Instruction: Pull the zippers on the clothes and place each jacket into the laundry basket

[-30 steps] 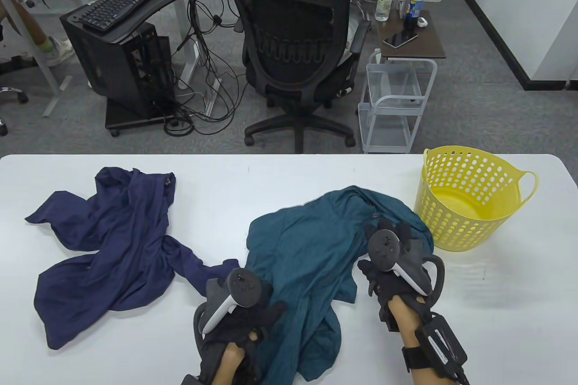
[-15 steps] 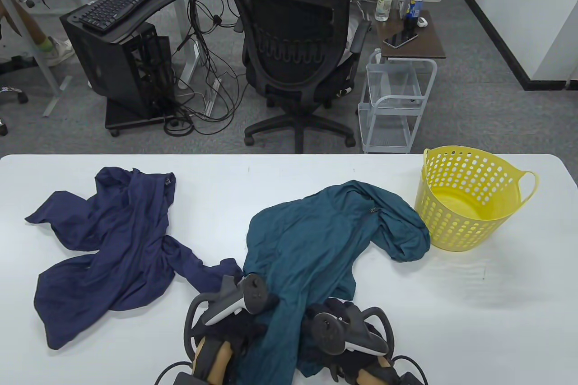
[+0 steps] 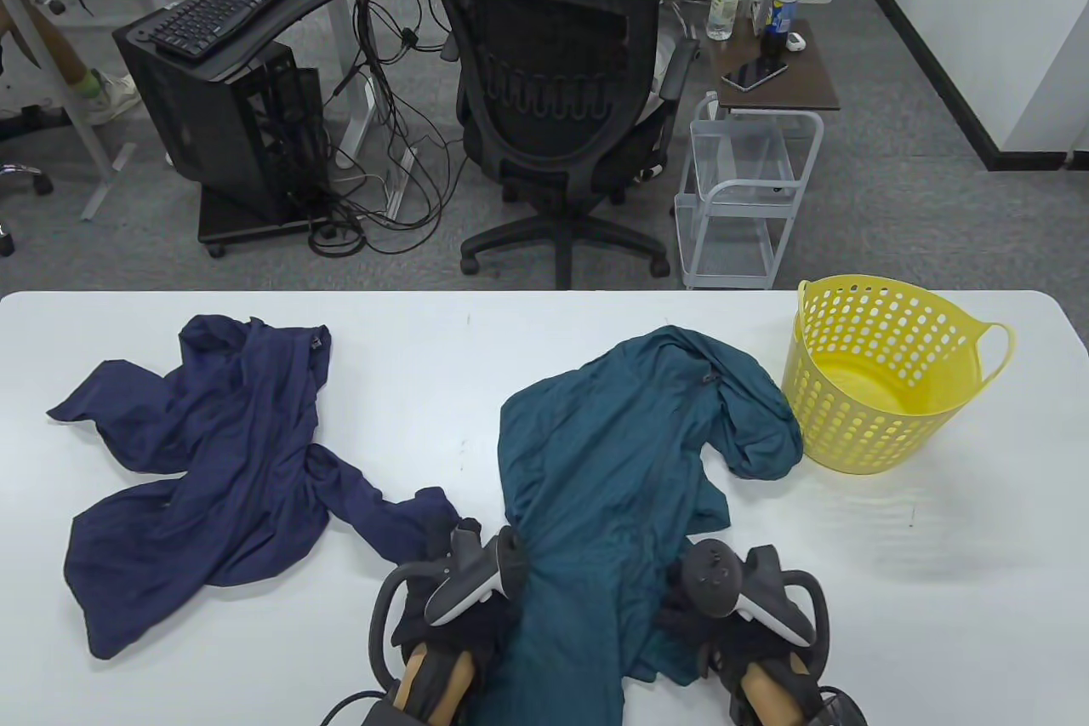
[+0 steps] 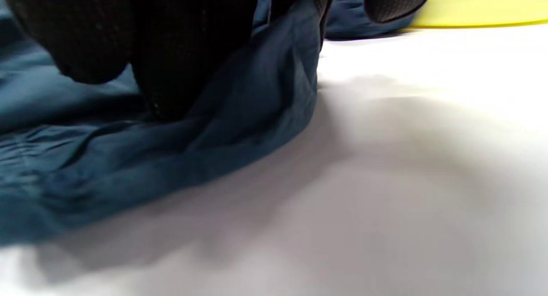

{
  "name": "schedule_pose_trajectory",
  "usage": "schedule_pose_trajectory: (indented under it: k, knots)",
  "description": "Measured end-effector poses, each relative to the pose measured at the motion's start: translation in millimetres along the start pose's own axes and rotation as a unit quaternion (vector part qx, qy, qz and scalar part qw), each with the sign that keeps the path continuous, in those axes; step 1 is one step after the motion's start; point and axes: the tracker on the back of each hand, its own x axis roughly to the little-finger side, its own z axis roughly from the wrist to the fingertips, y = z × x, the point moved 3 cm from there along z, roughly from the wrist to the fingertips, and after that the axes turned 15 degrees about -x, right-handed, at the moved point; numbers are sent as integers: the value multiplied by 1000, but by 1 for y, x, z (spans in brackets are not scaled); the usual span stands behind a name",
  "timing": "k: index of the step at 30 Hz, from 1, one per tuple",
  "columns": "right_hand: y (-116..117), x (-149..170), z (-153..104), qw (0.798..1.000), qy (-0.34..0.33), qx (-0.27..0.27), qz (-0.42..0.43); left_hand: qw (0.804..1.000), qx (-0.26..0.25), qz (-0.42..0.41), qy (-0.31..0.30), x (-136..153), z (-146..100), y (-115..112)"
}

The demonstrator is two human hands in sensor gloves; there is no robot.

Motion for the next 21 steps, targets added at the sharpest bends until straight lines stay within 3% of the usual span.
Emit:
schedule_pose_trajectory:
  k: [4, 10, 13, 18, 21]
  knots:
    - [-6, 39, -1, 998, 52, 10, 30, 999, -17, 49, 1, -11, -4, 1]
    - [-8, 48, -1, 998, 47, 30, 43, 997, 23, -25, -64, -22, -15, 6]
    - [-15, 40, -8, 998, 35, 41, 31, 994, 36, -52, -90, -22, -19, 11]
    - [-48, 0, -33, 988, -10, 143, 64, 991, -39, -118, -45, 5, -14, 32]
    - [-60, -38, -31, 989, -26, 139, 53, 989, -65, -133, -12, 25, -11, 37]
